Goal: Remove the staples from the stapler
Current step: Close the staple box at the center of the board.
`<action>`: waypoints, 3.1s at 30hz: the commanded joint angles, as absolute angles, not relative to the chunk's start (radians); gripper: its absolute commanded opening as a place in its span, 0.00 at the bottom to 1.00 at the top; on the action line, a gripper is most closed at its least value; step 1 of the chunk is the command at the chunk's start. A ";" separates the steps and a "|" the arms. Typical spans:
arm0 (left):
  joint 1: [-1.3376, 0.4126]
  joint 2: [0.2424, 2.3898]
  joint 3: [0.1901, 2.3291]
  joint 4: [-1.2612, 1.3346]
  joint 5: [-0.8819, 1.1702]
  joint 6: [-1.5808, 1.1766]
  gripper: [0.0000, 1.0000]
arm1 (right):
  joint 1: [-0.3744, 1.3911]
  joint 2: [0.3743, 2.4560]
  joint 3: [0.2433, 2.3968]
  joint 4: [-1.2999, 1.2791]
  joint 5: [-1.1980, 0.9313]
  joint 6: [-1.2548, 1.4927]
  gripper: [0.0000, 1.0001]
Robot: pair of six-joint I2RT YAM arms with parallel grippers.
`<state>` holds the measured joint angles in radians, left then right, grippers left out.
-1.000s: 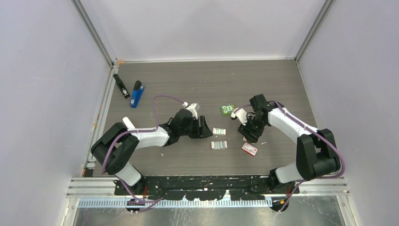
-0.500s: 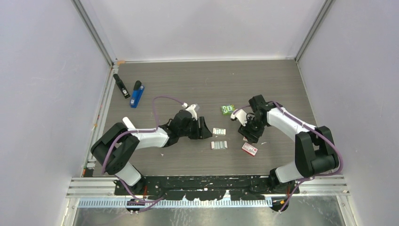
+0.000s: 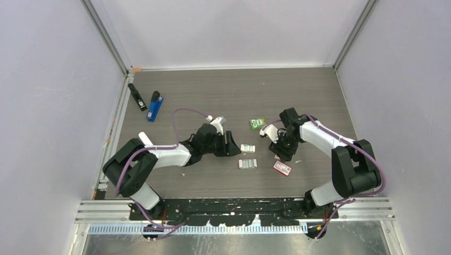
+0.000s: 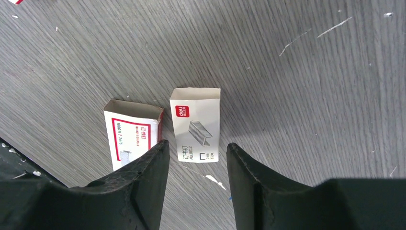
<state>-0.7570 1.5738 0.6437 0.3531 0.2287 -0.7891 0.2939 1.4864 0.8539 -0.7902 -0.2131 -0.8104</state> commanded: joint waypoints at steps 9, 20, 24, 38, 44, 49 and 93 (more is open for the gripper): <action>-0.753 1.581 0.630 0.427 0.252 -0.810 0.55 | 0.302 1.488 0.862 -0.791 -0.227 -0.876 0.50; -0.753 1.580 0.619 0.466 0.286 -0.835 0.55 | 0.303 1.482 0.865 -0.792 -0.233 -0.874 0.51; -0.753 1.563 0.610 0.469 0.292 -0.843 0.55 | 0.304 1.482 0.865 -0.793 -0.233 -0.874 0.50; -0.753 1.526 0.576 0.488 0.299 -0.856 0.55 | 0.304 1.483 0.867 -0.788 -0.233 -0.870 0.50; -0.753 1.529 0.575 0.497 0.303 -0.859 0.55 | 0.304 1.484 0.869 -0.787 -0.233 -0.868 0.50; -0.753 1.529 0.575 0.502 0.305 -0.859 0.56 | 0.303 1.482 0.868 -0.784 -0.230 -0.865 0.50; -0.752 1.445 0.482 0.594 0.299 -0.867 0.79 | 0.304 1.463 0.876 -0.780 -0.241 -0.856 0.51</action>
<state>-0.7570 1.4693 0.4858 0.5282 0.2970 -0.8650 0.2955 1.4864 0.8539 -0.7780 -0.2070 -0.8089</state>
